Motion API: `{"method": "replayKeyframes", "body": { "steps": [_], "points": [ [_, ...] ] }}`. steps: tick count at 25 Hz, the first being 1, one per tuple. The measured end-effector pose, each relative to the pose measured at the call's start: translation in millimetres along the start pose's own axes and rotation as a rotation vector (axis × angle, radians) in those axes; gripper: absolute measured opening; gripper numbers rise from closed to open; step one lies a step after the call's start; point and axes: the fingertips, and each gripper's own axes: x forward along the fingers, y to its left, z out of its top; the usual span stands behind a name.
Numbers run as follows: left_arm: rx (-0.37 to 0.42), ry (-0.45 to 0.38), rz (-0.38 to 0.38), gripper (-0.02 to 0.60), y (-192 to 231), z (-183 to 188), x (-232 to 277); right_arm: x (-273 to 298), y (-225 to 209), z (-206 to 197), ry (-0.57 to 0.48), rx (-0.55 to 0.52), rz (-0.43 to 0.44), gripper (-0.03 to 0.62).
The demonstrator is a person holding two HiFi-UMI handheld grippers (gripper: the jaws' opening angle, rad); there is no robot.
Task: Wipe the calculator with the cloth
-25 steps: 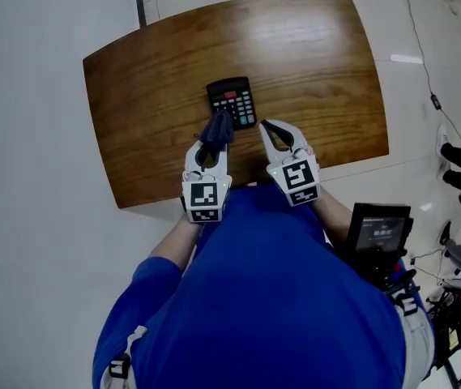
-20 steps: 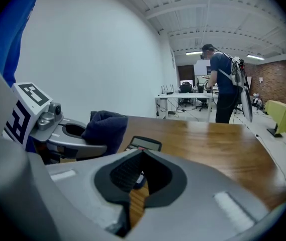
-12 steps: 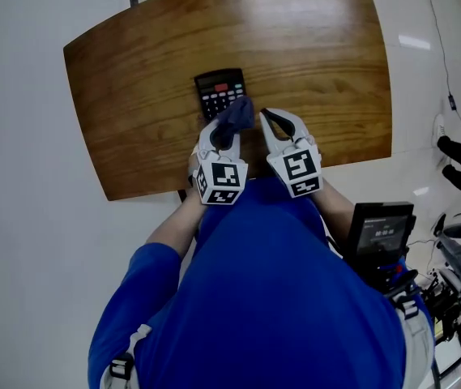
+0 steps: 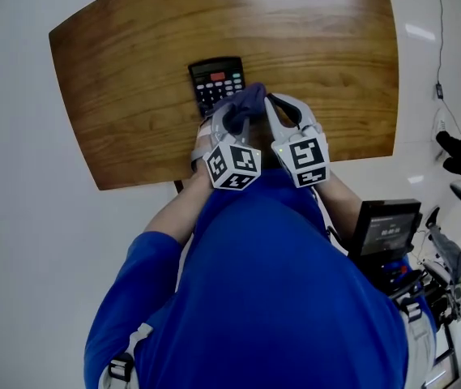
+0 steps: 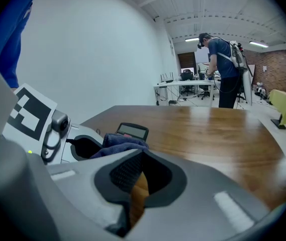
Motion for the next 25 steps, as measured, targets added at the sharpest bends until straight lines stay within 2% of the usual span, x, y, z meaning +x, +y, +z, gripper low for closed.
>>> {"method": "replayKeyframes", "body": {
  "steps": [8, 20, 25],
  "points": [
    [0.042, -0.010, -0.007, 0.061, 4, -1, -10, 1, -2, 4, 0.012, -0.009, -0.003, 0.002],
    [-0.025, 0.077, 0.067, 0.062, 46, -54, -39, 7, 3, 10, 0.007, -0.001, 0.002, 0.002],
    [-0.026, 0.095, 0.075, 0.061, 50, -60, -40, 7, 2, 10, 0.004, 0.005, -0.004, 0.002]
  ]
}}
